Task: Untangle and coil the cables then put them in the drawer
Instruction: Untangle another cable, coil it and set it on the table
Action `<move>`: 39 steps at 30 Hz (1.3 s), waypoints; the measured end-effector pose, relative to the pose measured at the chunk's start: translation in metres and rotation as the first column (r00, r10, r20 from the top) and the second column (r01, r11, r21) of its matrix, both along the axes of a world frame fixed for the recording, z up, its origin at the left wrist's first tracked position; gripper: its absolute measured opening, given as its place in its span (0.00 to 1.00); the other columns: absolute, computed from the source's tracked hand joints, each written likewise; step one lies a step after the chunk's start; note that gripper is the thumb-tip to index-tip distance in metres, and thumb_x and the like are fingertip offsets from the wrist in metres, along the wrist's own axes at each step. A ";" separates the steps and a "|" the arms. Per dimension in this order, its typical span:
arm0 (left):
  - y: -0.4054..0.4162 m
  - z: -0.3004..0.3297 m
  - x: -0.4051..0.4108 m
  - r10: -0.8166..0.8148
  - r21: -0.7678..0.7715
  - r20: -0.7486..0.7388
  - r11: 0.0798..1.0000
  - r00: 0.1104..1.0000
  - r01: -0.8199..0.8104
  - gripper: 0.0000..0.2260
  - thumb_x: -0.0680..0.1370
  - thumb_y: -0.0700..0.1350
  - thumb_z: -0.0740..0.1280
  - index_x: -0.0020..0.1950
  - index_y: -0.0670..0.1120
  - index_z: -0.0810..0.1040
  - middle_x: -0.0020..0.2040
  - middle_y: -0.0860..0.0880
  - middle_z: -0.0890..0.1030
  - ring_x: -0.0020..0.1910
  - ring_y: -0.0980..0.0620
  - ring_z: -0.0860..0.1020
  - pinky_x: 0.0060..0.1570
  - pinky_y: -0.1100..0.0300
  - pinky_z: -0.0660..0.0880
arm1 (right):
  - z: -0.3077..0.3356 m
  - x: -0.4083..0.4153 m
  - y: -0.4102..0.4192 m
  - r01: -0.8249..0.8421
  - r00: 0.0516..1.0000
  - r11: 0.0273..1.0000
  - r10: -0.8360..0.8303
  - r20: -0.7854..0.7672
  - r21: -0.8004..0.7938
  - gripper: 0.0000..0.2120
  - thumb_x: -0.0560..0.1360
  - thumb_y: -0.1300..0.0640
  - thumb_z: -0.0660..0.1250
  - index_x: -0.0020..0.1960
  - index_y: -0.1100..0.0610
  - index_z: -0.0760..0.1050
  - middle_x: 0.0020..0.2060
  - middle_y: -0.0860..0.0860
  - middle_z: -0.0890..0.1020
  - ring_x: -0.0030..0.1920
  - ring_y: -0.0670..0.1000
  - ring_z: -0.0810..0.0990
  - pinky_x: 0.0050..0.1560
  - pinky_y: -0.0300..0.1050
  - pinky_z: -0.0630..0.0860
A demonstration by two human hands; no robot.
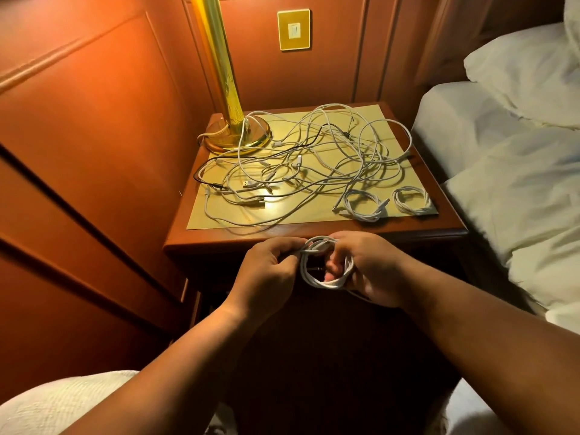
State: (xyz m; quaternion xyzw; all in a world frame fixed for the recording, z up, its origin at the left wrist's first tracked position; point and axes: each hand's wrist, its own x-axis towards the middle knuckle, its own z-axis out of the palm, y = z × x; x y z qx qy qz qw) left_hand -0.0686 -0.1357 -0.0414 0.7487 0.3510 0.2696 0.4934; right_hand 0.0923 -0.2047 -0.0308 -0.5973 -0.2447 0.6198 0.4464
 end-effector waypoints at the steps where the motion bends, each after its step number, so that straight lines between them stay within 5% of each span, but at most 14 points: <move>1: 0.000 0.001 0.000 -0.005 0.012 0.004 1.000 1.000 0.005 0.18 0.78 0.33 0.63 0.49 0.56 0.84 0.47 0.55 0.86 0.49 0.58 0.83 0.52 0.60 0.79 | -0.001 -0.001 0.000 0.010 1.000 1.000 -0.010 -0.006 0.006 0.07 0.75 0.65 0.59 0.51 0.63 0.74 0.35 0.53 0.73 0.33 0.48 0.71 0.37 0.43 0.72; 7: -0.001 0.005 0.001 -0.029 -0.015 0.055 0.999 0.998 0.030 0.25 0.78 0.30 0.62 0.43 0.62 0.82 0.46 0.58 0.85 0.50 0.57 0.83 0.51 0.63 0.79 | -0.003 -0.002 -0.004 -0.152 0.904 0.981 0.089 0.417 0.121 0.09 0.77 0.56 0.69 0.57 0.54 0.76 0.48 0.52 0.83 0.46 0.47 0.82 0.41 0.39 0.75; 12: 0.003 0.011 0.001 -0.095 -0.129 0.118 0.986 0.988 0.110 0.30 0.77 0.27 0.57 0.41 0.61 0.85 0.45 0.60 0.85 0.48 0.58 0.83 0.49 0.64 0.78 | -0.003 -0.005 -0.008 -0.136 0.956 0.956 0.057 0.286 0.262 0.05 0.80 0.60 0.64 0.55 0.56 0.75 0.37 0.42 0.83 0.36 0.38 0.81 0.37 0.34 0.76; 16: 0.003 0.005 0.002 -0.048 -0.492 0.301 0.848 0.952 0.198 0.16 0.80 0.33 0.58 0.50 0.44 0.84 0.48 0.44 0.84 0.49 0.47 0.82 0.51 0.57 0.77 | -0.002 -0.010 -0.010 -0.092 0.973 0.924 0.004 0.230 0.371 0.06 0.81 0.61 0.63 0.57 0.59 0.73 0.34 0.42 0.82 0.34 0.40 0.81 0.37 0.43 0.80; 20: 0.006 -0.001 0.004 0.128 -0.646 0.297 0.757 0.946 0.100 0.06 0.79 0.38 0.63 0.50 0.42 0.80 0.40 0.47 0.82 0.39 0.54 0.78 0.44 0.57 0.70 | -0.004 -0.011 -0.006 -0.071 0.928 0.912 -0.088 0.361 0.405 0.08 0.80 0.58 0.64 0.56 0.60 0.74 0.40 0.51 0.81 0.33 0.41 0.78 0.38 0.45 0.78; 26: 0.005 -0.002 0.004 0.158 -0.703 0.236 0.709 0.959 0.056 0.06 0.76 0.39 0.66 0.50 0.42 0.81 0.40 0.48 0.82 0.40 0.53 0.77 0.44 0.57 0.69 | -0.003 -0.009 -0.005 -0.051 0.968 0.938 -0.038 0.248 0.343 0.06 0.81 0.58 0.62 0.56 0.59 0.73 0.26 0.41 0.77 0.26 0.40 0.74 0.31 0.41 0.75; 30: 0.012 -0.001 0.000 0.165 -0.711 0.214 0.702 0.963 0.038 0.16 0.69 0.41 0.73 0.55 0.39 0.83 0.47 0.46 0.83 0.52 0.49 0.78 0.55 0.54 0.69 | -0.001 -0.006 -0.006 -0.071 0.984 0.934 0.008 0.180 0.350 0.04 0.81 0.57 0.62 0.54 0.56 0.73 0.26 0.42 0.77 0.27 0.41 0.74 0.31 0.42 0.75; 34: 0.003 0.000 0.002 0.307 -0.700 0.216 0.710 0.927 -0.072 0.16 0.65 0.41 0.75 0.51 0.38 0.84 0.49 0.43 0.85 0.52 0.48 0.83 0.56 0.57 0.73 | -0.006 -0.007 -0.006 -0.040 0.972 0.916 -0.057 0.228 0.398 0.06 0.80 0.58 0.62 0.54 0.59 0.74 0.28 0.42 0.76 0.28 0.43 0.70 0.30 0.38 0.72; 39: -0.017 -0.002 0.009 0.338 -0.633 0.251 0.766 0.907 -0.110 0.06 0.78 0.39 0.68 0.52 0.42 0.83 0.48 0.47 0.87 0.48 0.57 0.84 0.45 0.67 0.76 | -0.018 -0.016 -0.004 0.014 0.966 0.909 -0.120 0.229 0.416 0.04 0.80 0.56 0.63 0.52 0.53 0.76 0.35 0.43 0.80 0.31 0.42 0.73 0.33 0.36 0.72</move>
